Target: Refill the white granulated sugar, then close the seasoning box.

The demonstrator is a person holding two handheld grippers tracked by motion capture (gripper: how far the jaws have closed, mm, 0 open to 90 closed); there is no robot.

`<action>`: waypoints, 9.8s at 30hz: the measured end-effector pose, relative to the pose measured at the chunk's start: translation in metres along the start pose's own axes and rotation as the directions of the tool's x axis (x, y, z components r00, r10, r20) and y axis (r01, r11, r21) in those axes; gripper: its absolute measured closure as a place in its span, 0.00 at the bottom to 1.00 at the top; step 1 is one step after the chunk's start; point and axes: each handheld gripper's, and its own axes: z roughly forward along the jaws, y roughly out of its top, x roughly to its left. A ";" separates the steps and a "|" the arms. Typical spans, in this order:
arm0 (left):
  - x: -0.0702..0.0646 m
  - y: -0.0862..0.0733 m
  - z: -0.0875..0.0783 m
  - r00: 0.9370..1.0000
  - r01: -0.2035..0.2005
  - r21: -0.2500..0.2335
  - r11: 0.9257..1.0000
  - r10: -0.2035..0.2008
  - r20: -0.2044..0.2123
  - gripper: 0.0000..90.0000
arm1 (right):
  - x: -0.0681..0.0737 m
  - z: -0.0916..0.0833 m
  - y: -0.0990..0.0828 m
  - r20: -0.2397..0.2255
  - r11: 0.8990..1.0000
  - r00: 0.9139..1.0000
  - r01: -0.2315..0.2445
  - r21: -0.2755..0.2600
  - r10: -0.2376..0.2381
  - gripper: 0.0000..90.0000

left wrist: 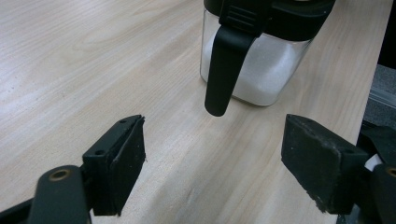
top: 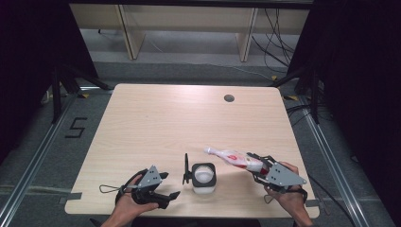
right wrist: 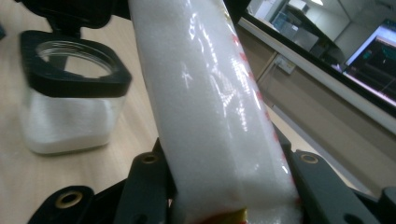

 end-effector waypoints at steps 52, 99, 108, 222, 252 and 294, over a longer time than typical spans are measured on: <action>0.002 0.001 -0.002 1.000 0.003 0.006 1.000 -0.003 -0.003 0.24 | -0.030 0.009 -0.041 0.062 0.905 0.904 -0.425 0.001 0.424 0.71; 0.003 0.002 -0.003 1.000 -0.008 -0.009 1.000 0.008 0.015 0.23 | -0.024 -0.048 -0.043 0.199 0.764 0.748 -0.645 -0.006 0.634 0.44; 0.003 0.002 -0.003 1.000 0.003 -0.019 1.000 -0.003 0.005 0.23 | -0.016 -0.064 -0.037 0.259 0.758 0.731 -0.652 -0.009 0.631 0.33; -0.001 0.056 -0.018 0.993 -0.112 -0.108 0.988 0.117 0.035 0.99 | 0.037 -0.077 -0.016 0.220 0.838 0.866 -0.493 0.234 0.448 0.19; -0.016 0.077 -0.002 0.986 -0.150 -0.108 0.983 0.157 0.061 0.98 | 0.037 -0.076 -0.016 0.220 0.838 0.867 -0.492 0.237 0.447 0.20; -0.017 0.072 0.005 0.986 -0.106 -0.112 0.988 0.120 0.118 0.67 | 0.038 -0.075 -0.017 0.214 0.849 0.877 -0.474 0.234 0.431 0.20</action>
